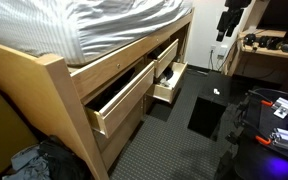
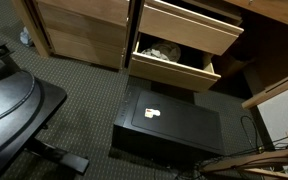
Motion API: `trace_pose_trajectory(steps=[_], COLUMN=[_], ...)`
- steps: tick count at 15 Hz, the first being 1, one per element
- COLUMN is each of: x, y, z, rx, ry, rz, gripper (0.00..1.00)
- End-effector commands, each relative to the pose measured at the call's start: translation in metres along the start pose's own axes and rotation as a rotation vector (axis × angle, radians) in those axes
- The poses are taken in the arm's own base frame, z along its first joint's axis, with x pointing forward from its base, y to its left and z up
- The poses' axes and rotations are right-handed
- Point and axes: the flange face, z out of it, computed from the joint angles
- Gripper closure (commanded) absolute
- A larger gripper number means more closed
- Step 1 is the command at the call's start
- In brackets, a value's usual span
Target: Open the top left drawer.
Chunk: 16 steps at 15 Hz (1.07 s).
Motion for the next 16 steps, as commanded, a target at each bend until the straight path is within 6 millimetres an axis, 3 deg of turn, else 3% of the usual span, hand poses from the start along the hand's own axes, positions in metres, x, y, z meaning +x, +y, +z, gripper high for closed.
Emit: trace_pose_trajectory(steps=[1,3,4,8,11,14,16], x=[0.038,0.049,0.031,0.046,0.107,0.143,0.151], y=[0.056,0.067,0.062,0.064,0.046,0.018,0.004], z=[0.041,0.058,0.045,0.059,0.068,0.080,0.096], rx=[0.011,0.018,0.016,-0.036,0.027,0.114,0.151], ry=[0.031,0.014,0.030,-0.002,0.077,0.158,0.232], rz=[0.207,0.327,0.240,0.299,0.524,0.682,0.776], gripper=[0.00,0.00,0.00,0.00,0.00,0.00,0.00])
